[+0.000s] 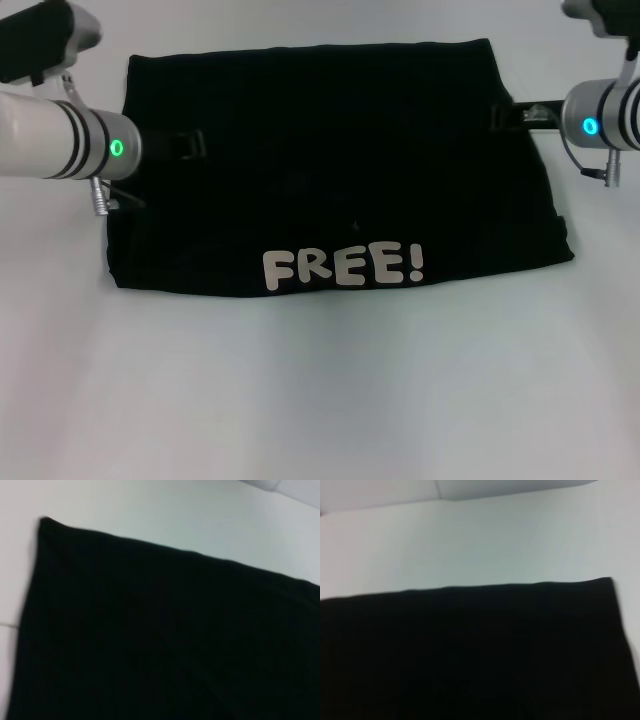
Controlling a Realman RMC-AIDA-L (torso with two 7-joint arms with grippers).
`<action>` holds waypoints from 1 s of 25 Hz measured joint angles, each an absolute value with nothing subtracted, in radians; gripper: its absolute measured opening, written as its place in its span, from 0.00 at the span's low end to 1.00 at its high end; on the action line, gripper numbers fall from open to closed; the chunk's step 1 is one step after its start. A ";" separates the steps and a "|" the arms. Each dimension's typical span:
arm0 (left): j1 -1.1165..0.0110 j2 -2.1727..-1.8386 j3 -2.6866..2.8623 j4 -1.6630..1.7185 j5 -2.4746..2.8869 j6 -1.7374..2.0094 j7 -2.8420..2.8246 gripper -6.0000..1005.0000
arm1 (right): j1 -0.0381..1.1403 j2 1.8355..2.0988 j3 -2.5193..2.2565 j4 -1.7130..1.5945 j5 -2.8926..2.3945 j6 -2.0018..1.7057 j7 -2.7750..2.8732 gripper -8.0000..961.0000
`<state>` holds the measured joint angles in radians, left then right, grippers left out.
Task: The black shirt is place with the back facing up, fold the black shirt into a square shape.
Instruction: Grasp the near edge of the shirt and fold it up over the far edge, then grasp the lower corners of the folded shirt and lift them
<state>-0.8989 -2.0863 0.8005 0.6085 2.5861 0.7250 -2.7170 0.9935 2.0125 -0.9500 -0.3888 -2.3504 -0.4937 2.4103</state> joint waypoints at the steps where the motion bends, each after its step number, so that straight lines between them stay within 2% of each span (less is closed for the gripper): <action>1: -0.902 -2.086 0.800 0.608 2.586 0.740 -2.717 0.09 | 0.997 2.010 -0.963 -0.386 -2.351 -0.503 2.413 0.23; 4: -0.906 -2.083 0.787 0.622 2.580 0.805 -2.719 0.10 | 0.995 1.993 -0.964 -0.400 -2.351 -0.569 2.446 0.24; 5: -0.887 -2.074 0.747 0.683 2.541 0.930 -2.721 0.10 | 0.990 1.983 -0.962 -0.418 -2.351 -0.609 2.472 0.24; 9: -0.830 -2.057 0.714 0.780 2.453 1.106 -2.712 0.27 | 0.966 1.938 -0.959 -0.513 -2.352 -0.804 2.572 0.25; 12: -0.771 -2.017 0.709 0.812 2.388 1.240 -2.705 0.37 | 0.945 1.917 -0.956 -0.590 -2.352 -0.926 2.625 0.40; 15: -0.731 -1.989 0.664 0.809 2.375 1.337 -2.641 0.47 | 0.935 1.905 -0.937 -0.624 -2.354 -0.994 2.656 0.53; 20: -0.673 -1.986 0.521 0.794 2.375 1.405 -2.403 0.62 | 0.933 1.894 -0.854 -0.631 -2.380 -1.053 2.660 0.70; 23: -0.652 -1.992 0.516 0.766 2.401 1.374 -2.326 0.71 | 0.931 1.892 -0.832 -0.631 -2.390 -1.069 2.660 0.71; 25: -0.648 -1.999 0.527 0.747 2.423 1.347 -2.288 0.72 | 0.931 1.892 -0.830 -0.631 -2.391 -1.075 2.660 0.71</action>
